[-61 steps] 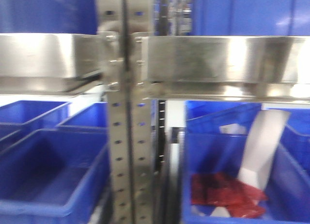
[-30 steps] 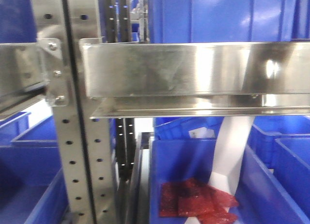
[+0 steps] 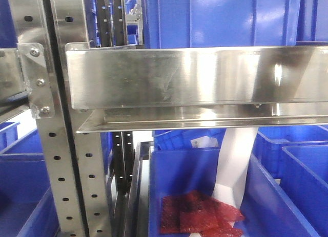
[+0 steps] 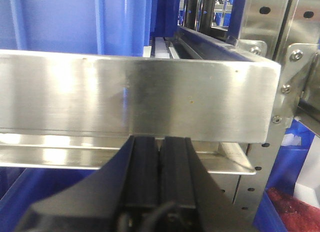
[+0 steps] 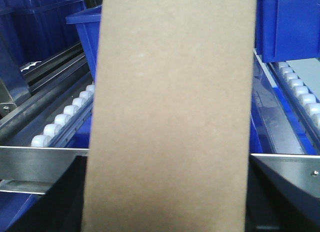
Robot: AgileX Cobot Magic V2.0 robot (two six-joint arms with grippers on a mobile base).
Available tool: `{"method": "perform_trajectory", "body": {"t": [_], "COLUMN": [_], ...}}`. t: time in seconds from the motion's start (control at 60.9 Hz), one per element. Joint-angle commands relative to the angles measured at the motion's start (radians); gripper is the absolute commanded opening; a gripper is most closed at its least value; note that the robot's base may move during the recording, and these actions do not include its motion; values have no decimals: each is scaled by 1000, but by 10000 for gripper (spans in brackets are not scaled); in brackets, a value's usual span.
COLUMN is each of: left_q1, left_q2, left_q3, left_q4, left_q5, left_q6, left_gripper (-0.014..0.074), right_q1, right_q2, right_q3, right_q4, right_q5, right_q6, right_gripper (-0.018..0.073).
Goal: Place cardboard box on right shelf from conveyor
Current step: 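Approach the shelf and hold the box above the roller shelf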
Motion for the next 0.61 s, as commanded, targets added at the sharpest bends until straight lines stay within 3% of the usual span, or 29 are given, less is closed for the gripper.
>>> {"method": "perform_trajectory", "body": {"t": [0.0,0.591], "left_q1": [2,2], "left_q2": [-15,-15], "left_q3": [8,8], "left_q4": [-6,-6], "left_q5": [-85,-85], "left_q6": [0,0], "left_gripper": [-116,-116], "right_q1": [-4,-4], "right_q2": [12,12], "right_q3": [-26,-26], "right_q4": [-30,-30], "right_q5": [-92,-92], "right_q6": [-11,-11], "right_gripper": [163,163]}}
